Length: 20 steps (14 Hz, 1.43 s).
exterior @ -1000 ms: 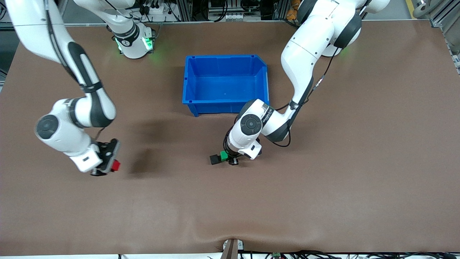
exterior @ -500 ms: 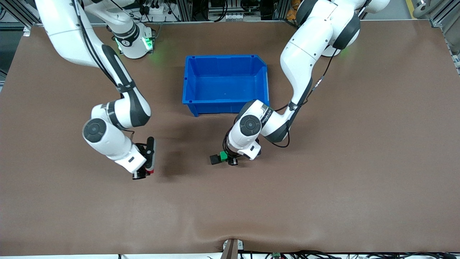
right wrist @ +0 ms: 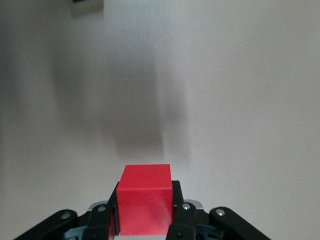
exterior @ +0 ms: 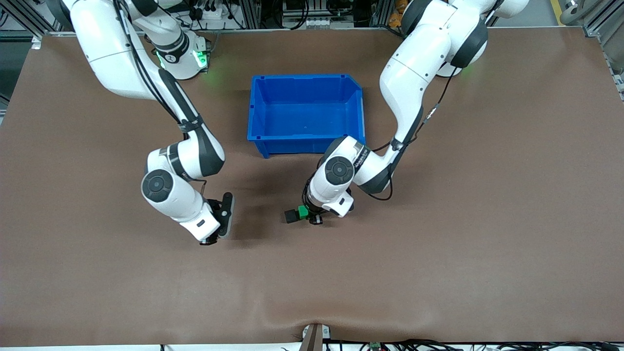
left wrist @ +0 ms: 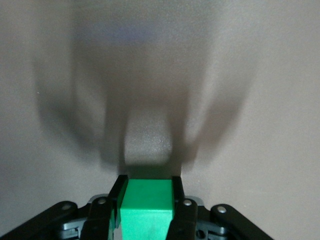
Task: Attach green and red cubes to black cube
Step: 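Carry the red cube with the right gripper toward the black cube, then push the red cube against the black cube while the left gripper withdraws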
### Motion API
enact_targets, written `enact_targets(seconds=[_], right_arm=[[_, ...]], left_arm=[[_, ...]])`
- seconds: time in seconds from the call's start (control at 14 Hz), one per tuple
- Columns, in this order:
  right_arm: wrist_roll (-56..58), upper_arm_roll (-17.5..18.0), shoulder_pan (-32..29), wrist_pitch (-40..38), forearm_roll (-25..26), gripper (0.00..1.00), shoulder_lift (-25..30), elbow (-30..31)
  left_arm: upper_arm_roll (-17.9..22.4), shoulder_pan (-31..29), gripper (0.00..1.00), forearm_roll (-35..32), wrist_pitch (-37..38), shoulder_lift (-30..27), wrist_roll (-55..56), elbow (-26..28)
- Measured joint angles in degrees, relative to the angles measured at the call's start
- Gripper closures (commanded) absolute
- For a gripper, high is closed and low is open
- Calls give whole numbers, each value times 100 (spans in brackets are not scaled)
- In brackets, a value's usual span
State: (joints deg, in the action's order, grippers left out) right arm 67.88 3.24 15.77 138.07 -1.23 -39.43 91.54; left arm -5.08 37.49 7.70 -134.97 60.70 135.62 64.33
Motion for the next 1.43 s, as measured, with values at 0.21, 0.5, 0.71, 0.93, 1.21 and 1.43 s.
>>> enact_targets(seconds=[0.21,0.5,0.71,0.93,1.21,1.43], right_arm=[[-483,-2,122,-1,0,100,-139,-181],[-1177,-2,318,-2,0,100,-261,-303],[-1495,-3,380,-2,0,100,-353,-421],[-1965,-2,514,-1,0,100,-460,-547],[-2595,-4,699,8,0,100,-601,-628],[-2712,-12,805,11,15,100,-792,-827]], left_arm=[[0,0,93,0,-18,28,0,-39],[1,0,79,0,-65,58,0,-77],[1,0,33,0,-111,67,0,-82],[17,-1,0,0,-137,69,0,-107],[55,-23,0,0,208,3,-34,-272],[91,-154,0,0,823,-296,-314,-353]])
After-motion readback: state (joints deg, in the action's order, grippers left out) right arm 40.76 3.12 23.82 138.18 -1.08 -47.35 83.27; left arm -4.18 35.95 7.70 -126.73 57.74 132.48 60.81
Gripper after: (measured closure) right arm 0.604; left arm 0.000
